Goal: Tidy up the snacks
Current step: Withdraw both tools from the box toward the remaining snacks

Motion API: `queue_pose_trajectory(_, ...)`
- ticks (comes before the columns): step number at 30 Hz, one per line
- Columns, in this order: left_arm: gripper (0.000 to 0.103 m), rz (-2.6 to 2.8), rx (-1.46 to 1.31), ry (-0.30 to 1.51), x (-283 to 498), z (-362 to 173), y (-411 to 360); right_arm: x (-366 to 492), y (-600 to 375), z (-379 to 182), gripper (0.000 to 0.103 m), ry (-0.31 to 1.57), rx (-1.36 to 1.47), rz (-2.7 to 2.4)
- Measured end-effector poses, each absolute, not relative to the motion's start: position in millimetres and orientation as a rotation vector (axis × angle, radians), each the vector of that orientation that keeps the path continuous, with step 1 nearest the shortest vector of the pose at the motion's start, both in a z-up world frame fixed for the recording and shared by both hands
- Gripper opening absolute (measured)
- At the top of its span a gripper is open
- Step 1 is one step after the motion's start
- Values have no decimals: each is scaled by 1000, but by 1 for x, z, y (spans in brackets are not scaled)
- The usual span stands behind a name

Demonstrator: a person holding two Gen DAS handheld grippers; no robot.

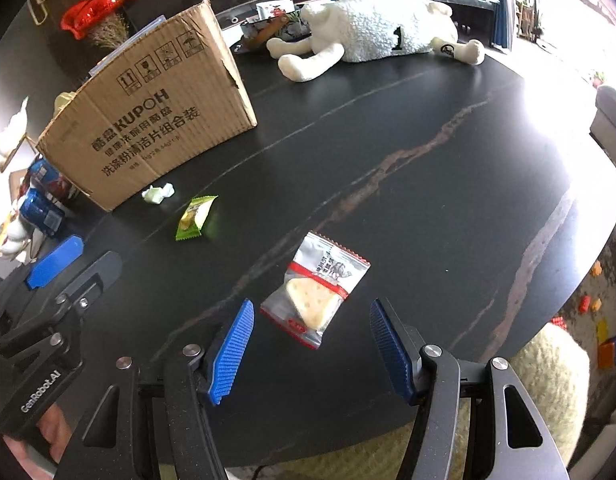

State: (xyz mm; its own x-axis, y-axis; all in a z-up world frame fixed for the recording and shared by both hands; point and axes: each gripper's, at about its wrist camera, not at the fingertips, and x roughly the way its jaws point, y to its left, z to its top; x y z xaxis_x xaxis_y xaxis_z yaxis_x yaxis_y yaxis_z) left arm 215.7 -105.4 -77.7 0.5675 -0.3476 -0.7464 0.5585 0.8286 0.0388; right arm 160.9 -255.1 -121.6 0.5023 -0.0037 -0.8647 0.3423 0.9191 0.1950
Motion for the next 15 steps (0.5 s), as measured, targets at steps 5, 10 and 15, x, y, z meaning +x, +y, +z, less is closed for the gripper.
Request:
queue_pose_trajectory(5,63,-551,264,827,226,-85,-107,167,-252,-125,62,1030,341,-230)
queue_pose_trajectory(10,63,-559,263,842,235,-93,-114,170,-251,-129,61,1021,328,-242)
queue_pose_trajectory(15,63,-565,259,863,244,-101,-123,173,-252,-133,54,1008,309,-257)
